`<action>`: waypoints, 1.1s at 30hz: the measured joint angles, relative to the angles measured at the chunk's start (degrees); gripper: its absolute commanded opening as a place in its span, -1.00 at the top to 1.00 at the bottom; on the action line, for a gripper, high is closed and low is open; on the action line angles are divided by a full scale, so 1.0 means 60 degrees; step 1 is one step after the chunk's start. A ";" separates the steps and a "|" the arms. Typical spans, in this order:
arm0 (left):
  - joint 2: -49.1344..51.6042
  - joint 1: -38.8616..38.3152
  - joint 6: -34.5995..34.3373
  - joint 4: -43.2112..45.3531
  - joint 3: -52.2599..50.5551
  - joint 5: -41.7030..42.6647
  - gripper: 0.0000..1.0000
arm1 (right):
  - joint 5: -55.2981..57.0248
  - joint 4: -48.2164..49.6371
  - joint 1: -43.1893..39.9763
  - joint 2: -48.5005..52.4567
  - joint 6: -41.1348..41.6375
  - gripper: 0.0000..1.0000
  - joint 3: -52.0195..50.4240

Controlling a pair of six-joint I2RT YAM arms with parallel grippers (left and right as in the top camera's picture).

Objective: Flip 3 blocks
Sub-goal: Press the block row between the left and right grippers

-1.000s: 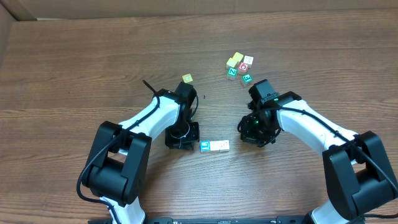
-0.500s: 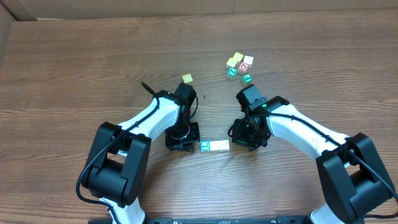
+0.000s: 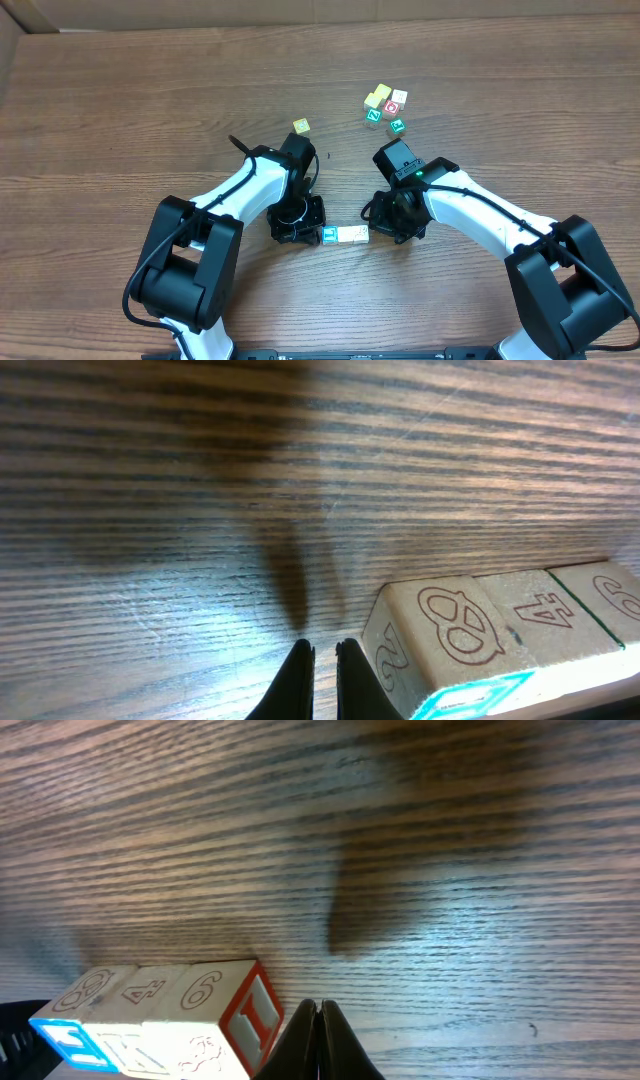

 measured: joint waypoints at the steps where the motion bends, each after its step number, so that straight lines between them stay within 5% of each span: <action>1: 0.0000 0.0029 0.0000 -0.0004 0.0000 0.0033 0.92 | -0.0047 0.0029 0.0000 0.0000 -0.0004 0.92 -0.0011; 33: 0.0000 0.0102 0.0011 0.0277 -0.0033 0.0164 0.92 | -0.1457 0.1337 0.0000 0.0000 0.0025 0.92 -0.0736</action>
